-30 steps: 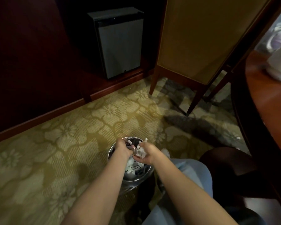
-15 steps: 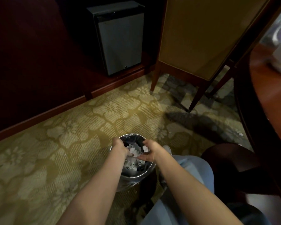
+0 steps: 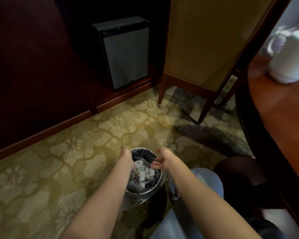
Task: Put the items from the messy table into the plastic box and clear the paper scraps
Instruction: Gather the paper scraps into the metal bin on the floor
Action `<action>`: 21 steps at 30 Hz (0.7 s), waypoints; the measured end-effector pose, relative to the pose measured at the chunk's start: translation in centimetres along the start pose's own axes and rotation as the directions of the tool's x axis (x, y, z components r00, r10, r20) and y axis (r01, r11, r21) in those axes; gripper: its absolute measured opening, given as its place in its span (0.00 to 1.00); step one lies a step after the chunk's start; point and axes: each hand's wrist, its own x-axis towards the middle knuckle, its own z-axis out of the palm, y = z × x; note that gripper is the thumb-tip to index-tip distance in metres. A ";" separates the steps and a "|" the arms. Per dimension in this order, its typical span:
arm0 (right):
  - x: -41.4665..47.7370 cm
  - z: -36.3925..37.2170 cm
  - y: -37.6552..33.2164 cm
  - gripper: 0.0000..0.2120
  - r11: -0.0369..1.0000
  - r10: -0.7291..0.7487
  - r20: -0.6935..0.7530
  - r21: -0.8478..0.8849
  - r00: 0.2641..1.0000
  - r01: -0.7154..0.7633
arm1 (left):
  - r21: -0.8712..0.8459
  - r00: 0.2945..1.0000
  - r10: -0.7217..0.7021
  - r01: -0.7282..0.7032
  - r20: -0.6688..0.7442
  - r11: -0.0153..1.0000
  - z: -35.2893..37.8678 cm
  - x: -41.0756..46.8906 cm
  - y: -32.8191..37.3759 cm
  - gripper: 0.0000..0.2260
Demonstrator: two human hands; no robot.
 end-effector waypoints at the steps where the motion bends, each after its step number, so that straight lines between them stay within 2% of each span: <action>1: -0.4 -0.1 -0.4 0.13 1.000 -0.021 -0.004 -0.013 1.000 0.021 | 0.020 1.000 0.029 -0.030 0.005 0.999 0.2 -0.3 0.1 0.30; 5: -2.2 -0.6 -2.3 0.06 0.990 -0.120 -0.016 -0.081 0.993 0.118 | 0.101 0.982 0.180 -0.185 0.057 0.978 1.2 -2.6 1.2 0.28; 9: -4.3 -1.8 -4.1 0.07 0.958 -0.225 -0.013 -0.184 0.974 0.219 | 0.219 0.936 0.330 -0.351 0.124 0.911 2.6 -5.2 2.2 0.21; 12: -6.0 -2.4 -4.6 0.04 0.943 -0.233 -0.004 -0.245 0.972 0.225 | 0.253 0.921 0.366 -0.389 0.134 0.886 3.1 -6.8 2.1 0.21; 15: -7.4 -3.1 -5.0 0.07 0.933 -0.259 0.003 -0.260 0.966 0.251 | 0.262 0.922 0.362 -0.387 0.141 0.884 3.3 -8.2 1.7 0.21; 18: -9.1 -3.9 -6.2 0.11 0.922 -0.324 0.007 -0.220 0.946 0.317 | 0.310 0.912 0.372 -0.409 0.174 0.858 3.9 -10.2 2.1 0.22; 21: -11.2 -5.0 -8.1 0.05 0.915 -0.378 0.009 -0.149 0.926 0.375 | 0.330 0.881 0.421 -0.471 0.217 0.818 5.0 -12.6 3.2 0.22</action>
